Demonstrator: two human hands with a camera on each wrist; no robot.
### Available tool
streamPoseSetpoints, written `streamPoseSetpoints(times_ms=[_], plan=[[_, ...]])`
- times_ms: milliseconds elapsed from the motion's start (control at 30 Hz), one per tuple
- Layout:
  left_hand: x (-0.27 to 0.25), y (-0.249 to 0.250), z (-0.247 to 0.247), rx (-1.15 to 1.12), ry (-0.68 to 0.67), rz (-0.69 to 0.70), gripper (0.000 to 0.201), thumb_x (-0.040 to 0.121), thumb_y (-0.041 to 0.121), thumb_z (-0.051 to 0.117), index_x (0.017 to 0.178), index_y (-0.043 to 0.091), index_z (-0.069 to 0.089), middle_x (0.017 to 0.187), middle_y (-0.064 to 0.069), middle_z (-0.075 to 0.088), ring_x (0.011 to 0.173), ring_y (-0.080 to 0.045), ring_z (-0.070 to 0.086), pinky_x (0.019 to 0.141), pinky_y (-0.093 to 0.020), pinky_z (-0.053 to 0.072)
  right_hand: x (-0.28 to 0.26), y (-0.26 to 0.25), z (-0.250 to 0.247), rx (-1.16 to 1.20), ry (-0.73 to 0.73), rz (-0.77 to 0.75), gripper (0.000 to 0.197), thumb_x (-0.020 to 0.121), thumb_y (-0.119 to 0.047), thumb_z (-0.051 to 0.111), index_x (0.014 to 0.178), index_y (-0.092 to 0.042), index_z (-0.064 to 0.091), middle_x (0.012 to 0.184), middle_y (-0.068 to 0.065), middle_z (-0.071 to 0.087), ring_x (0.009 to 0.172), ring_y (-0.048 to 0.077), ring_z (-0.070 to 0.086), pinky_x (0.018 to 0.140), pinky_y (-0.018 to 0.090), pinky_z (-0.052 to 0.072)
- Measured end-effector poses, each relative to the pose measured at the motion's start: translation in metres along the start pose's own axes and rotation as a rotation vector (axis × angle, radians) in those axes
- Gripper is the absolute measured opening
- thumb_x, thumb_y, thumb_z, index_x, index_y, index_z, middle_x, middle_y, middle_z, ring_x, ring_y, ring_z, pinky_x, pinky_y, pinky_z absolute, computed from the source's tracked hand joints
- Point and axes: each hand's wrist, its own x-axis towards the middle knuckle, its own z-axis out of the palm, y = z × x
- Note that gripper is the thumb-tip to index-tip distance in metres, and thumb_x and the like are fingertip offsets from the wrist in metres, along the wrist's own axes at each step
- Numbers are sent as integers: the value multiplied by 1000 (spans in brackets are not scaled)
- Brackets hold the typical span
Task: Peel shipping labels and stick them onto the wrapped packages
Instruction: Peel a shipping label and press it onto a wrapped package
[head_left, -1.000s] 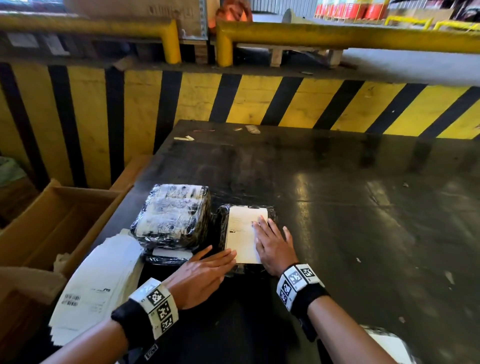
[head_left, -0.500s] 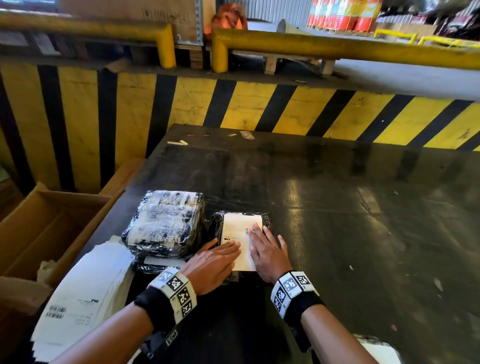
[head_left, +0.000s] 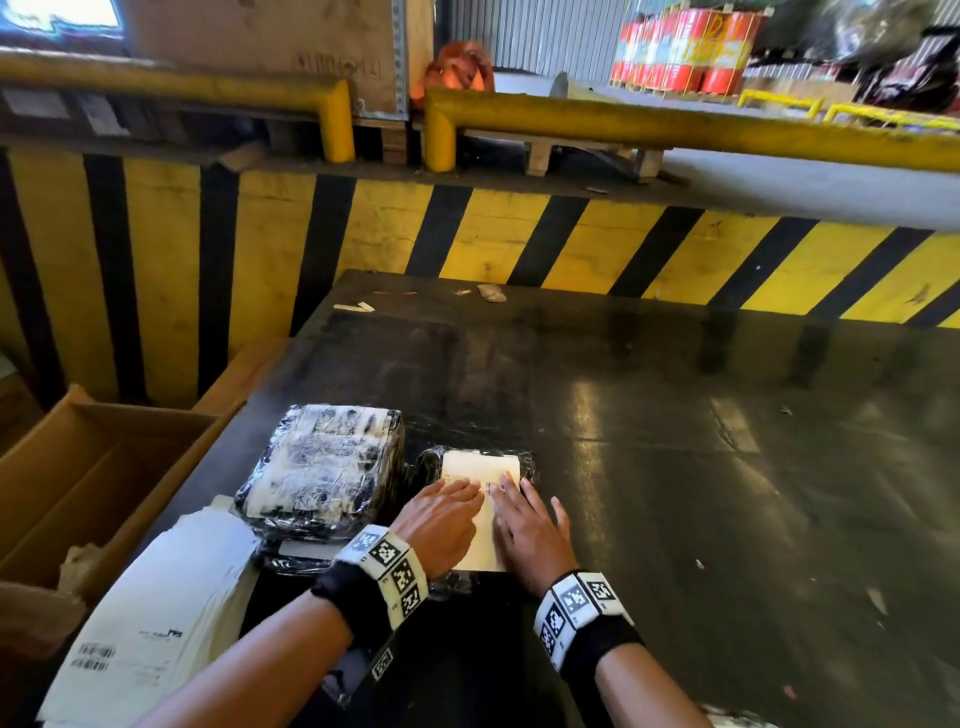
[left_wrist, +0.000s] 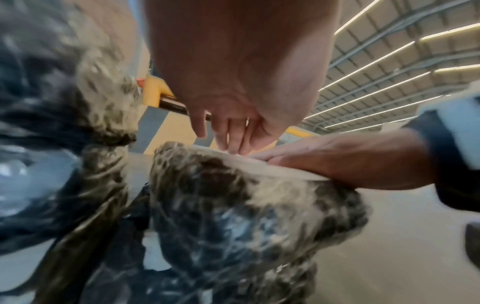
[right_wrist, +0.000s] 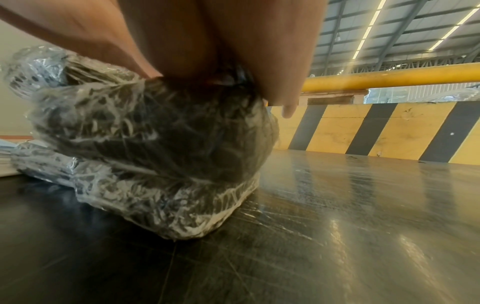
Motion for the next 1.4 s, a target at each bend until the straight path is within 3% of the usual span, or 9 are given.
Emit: streamPoseSetpoints(times_ms=[133, 233, 400, 500, 600, 800, 1033, 1200, 1400], plan=[[-11, -7, 0, -14, -51, -38, 52, 95, 15, 34, 146, 13, 28, 156, -3, 24, 144, -12, 20, 119, -31, 16, -2, -1, 0, 17, 18, -1, 48, 102, -32, 20, 150, -33, 14, 159, -15, 1, 146, 6, -3, 117, 43, -3], [-22, -9, -4, -83, -33, -78, 50, 94, 14, 36, 143, 13, 34, 154, -2, 28, 142, -11, 26, 112, -32, 33, -3, 0, 0, 13, 4, -4, 49, 102, -32, 19, 150, -33, 12, 159, -16, -1, 146, 6, -5, 117, 43, -4], [-11, 5, -22, 86, 1, -174, 28, 95, 20, 36, 104, 15, 62, 115, -2, 65, 95, -14, 65, 70, -18, 43, -2, -1, -5, 19, -24, -5, 49, 102, -32, 21, 150, -32, 11, 159, -14, -2, 146, 7, -5, 116, 44, -5], [16, 10, -26, 166, 34, -149, 32, 96, 21, 36, 112, 14, 63, 122, -4, 63, 111, -17, 60, 92, -26, 44, -2, 2, -5, -31, -53, -23, 53, 99, -35, 20, 151, -29, 9, 160, -10, -3, 147, 11, -6, 117, 47, -2], [31, 7, -15, 84, -59, -67, 45, 95, 16, 36, 140, 17, 40, 153, 0, 31, 142, -13, 24, 118, -33, 15, -2, 2, 1, -9, -9, -33, 79, 77, -51, -7, 151, -29, 10, 160, -9, 1, 147, 13, -3, 117, 49, 0], [15, -1, -4, 43, -34, -157, 51, 95, 16, 35, 146, 18, 30, 157, 2, 22, 144, -10, 18, 120, -35, 11, 2, 8, 2, 3, -38, -44, 49, 103, -29, 23, 151, -31, 10, 159, -13, -4, 146, 10, -7, 116, 46, -2], [23, 8, -22, 168, 19, -342, 26, 94, 18, 42, 106, 18, 64, 117, 1, 65, 106, -12, 61, 101, -28, 37, 2, 6, 1, 15, -41, -36, 50, 102, -33, 21, 150, -31, 9, 159, -13, -4, 147, 10, -6, 116, 47, -2], [43, -2, -17, 139, -59, -228, 48, 96, 19, 35, 144, 14, 31, 156, -3, 24, 143, -15, 21, 118, -37, 16, 2, 6, 3, 20, -24, -24, 51, 99, -38, 15, 150, -32, 12, 160, -12, -2, 147, 11, -5, 117, 47, -2], [25, -11, 6, -22, -25, -330, 54, 98, 24, 32, 149, 10, 17, 158, -4, 15, 146, -14, 13, 115, -37, 27, 1, 8, 3, 68, -20, -49, 52, 98, -40, 13, 150, -32, 13, 159, -14, -1, 146, 9, -6, 116, 46, -2]])
